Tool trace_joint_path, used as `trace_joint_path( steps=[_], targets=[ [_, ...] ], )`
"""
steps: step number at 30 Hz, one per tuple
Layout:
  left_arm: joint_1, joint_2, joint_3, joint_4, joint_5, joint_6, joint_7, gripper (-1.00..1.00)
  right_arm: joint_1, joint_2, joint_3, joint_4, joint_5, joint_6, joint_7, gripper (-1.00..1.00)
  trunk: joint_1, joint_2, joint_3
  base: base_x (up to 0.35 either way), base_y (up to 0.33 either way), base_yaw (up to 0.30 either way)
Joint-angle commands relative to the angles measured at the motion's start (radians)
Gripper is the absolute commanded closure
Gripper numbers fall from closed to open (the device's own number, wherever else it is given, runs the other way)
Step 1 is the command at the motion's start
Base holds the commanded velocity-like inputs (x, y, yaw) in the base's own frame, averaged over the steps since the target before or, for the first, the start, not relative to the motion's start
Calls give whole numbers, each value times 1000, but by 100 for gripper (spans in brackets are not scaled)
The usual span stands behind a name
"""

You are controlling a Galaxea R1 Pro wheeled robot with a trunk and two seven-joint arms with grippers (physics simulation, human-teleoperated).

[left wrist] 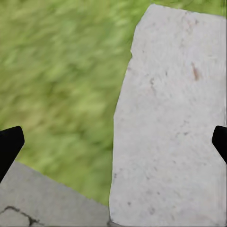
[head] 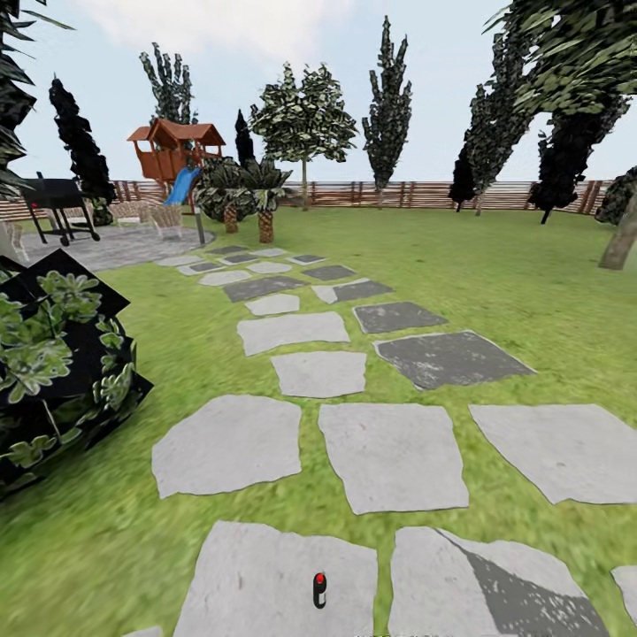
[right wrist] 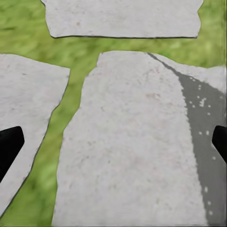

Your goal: In the garden, pick up the pesticide atomizer on the floor and spray pesticide onto both trees until each tree trunk is fully covered.

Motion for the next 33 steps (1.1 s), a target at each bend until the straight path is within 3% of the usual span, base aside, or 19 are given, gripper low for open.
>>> trace_joint_path(
  steps=[1,19,28,33],
  targets=[
    [0,0,0,0,6,-3,0,-100,-1,0,1,1,0,-3,-2,-100,0,0,-1,0,0,-283],
    [0,0,0,-1,6,-3,0,-100,-1,0,1,2,0,-3,-2,-100,0,0,-1,0,1,-288],
    [0,0,0,-1,5,-3,0,-100,0,0,1,2,0,-3,-2,-100,0,0,-1,-4,244,-289],
    [0,0,0,-1,5,-3,0,-100,-1,0,1,2,0,-3,-2,-100,0,0,-1,-5,39,-289]
  ],
)
